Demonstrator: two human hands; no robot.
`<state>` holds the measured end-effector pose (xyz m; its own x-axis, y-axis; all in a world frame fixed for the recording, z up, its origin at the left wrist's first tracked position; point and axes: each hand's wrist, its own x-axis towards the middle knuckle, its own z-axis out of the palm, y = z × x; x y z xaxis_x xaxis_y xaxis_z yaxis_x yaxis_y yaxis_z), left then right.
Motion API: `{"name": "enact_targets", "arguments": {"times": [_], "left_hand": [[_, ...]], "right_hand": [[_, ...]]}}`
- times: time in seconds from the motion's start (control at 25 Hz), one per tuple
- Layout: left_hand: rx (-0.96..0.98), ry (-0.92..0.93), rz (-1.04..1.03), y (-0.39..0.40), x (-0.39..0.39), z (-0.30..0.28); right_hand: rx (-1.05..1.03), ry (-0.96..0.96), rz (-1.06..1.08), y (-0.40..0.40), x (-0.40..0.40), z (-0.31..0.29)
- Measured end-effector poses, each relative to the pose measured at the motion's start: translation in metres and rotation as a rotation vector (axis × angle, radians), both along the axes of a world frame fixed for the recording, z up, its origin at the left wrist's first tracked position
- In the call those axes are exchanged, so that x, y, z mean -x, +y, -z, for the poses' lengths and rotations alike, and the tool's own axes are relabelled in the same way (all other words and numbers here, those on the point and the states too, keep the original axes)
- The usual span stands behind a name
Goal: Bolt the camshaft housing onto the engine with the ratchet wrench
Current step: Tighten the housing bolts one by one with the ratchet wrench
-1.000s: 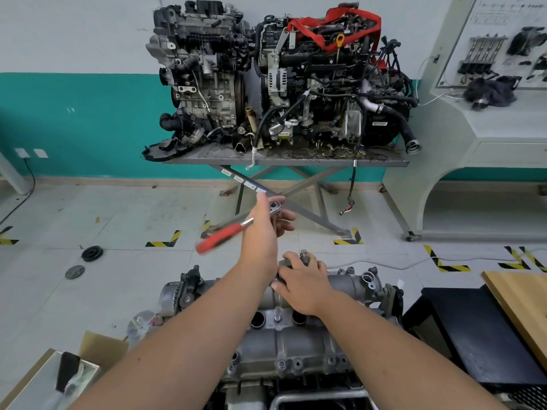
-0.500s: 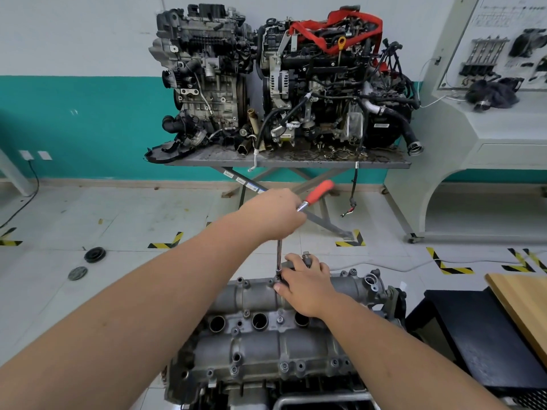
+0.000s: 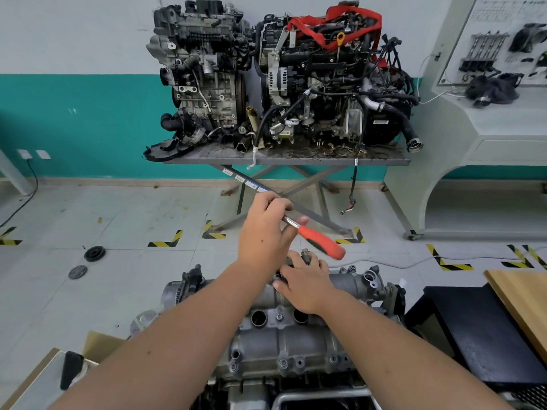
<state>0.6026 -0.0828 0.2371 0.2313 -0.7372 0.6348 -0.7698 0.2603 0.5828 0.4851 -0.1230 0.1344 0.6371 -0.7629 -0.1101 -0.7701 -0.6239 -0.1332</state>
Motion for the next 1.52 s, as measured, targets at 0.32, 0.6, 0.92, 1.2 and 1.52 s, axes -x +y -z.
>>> {"name": "enact_targets", "arguments": {"times": [0.32,0.6,0.92,1.2,1.52], "left_hand": [[-0.284,1.223,0.236,-0.006,0.012,-0.015],[-0.83,0.868,0.162,-0.017,-0.031,-0.06],[-0.804,-0.622,0.051,-0.019,-0.016,-0.089],[0.209,-0.614,-0.191,-0.004,-0.022,-0.019],[-0.064,0.436,0.108,0.005,0.013,-0.006]], "right_hand": [[-0.008,0.0,-0.01,-0.001,0.001,0.001],[-0.011,0.004,-0.017,-0.001,0.001,0.002],[-0.036,0.013,-0.009,-0.001,0.001,0.0],[0.005,-0.023,-0.006,0.0,0.0,0.002],[-0.006,-0.054,0.009,0.001,0.001,0.002]]}}
